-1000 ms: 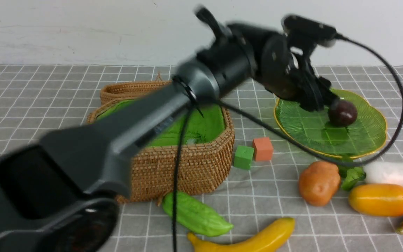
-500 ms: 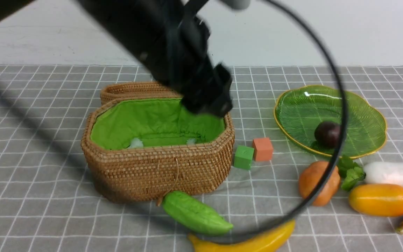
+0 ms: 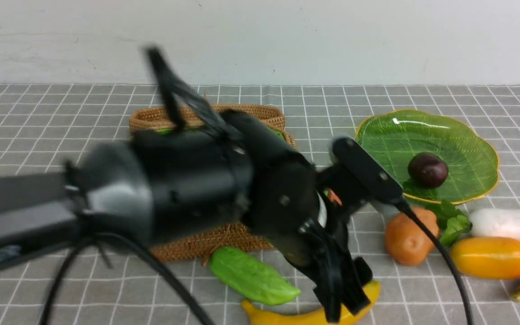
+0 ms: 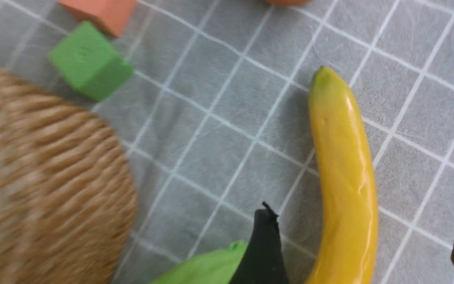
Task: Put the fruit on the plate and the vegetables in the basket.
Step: Use the left arm to grab a banana and put it into the right plate
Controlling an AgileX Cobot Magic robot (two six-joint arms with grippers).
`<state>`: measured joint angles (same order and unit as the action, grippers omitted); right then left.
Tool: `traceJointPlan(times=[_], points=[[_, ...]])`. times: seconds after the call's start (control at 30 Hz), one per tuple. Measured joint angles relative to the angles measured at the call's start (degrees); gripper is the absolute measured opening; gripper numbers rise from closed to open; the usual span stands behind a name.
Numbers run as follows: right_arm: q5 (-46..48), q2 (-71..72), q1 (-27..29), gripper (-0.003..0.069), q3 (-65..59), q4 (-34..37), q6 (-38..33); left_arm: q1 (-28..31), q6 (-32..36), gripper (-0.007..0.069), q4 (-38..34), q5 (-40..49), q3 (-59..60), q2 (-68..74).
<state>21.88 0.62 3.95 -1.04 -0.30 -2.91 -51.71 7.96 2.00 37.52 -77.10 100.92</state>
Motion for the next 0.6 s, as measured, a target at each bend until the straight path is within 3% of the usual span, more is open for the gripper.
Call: traceJointPlan(times=[0.43,0.6], points=[[0.00,0.00,0.00,0.0240,0.00,0.00,0.00,-0.07,-0.27,0.0582,1.71,-5.81,-0.40,10.97],[0.00,0.00,0.00,0.0240,0.00,0.00,0.00,-0.07,-0.27,0.0509,1.38,-5.70,-0.40,13.09]])
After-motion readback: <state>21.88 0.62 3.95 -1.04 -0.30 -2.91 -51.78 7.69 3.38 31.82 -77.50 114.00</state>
